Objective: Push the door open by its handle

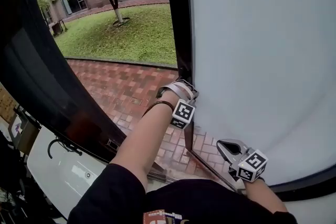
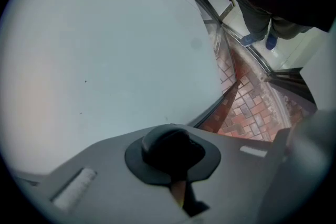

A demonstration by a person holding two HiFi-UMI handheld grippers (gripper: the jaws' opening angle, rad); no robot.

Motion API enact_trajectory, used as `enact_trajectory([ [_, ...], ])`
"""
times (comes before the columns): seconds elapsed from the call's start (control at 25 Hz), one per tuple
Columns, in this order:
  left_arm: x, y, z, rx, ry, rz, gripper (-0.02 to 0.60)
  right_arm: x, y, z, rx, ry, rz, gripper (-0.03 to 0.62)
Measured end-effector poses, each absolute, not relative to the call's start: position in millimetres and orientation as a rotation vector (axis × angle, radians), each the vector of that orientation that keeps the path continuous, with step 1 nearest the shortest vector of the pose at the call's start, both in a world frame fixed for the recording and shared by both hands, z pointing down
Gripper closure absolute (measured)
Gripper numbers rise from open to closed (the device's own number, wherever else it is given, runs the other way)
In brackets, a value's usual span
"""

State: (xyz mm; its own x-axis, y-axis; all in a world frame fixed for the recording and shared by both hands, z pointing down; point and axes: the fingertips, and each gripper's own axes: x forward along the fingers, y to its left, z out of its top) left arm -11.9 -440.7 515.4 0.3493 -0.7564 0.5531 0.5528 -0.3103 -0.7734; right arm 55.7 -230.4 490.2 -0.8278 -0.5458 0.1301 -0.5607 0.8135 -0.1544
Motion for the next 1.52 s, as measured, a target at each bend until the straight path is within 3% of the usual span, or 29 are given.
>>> enact_trajectory([
  [0.72, 155, -598, 513, -1.427, -0.021, -1.017, 0.581, 144, -412, 513, 1.022, -2.837, 0.268, 0.594],
  [1.08, 248, -617, 497, -1.45, -0.124, -0.764, 0.581, 176, -522, 551, 1.2, -2.702, 0.252, 0.594],
  [1.36, 279, -610, 462, -1.579, -0.197, -0.497, 0.581, 200, -576, 564, 1.149, -2.67, 0.291, 0.594],
  [1.52, 282, -612, 455, -1.597, -0.223, -0.506, 0.516, 205, -588, 576, 1.084, -2.715, 0.377, 0.594],
])
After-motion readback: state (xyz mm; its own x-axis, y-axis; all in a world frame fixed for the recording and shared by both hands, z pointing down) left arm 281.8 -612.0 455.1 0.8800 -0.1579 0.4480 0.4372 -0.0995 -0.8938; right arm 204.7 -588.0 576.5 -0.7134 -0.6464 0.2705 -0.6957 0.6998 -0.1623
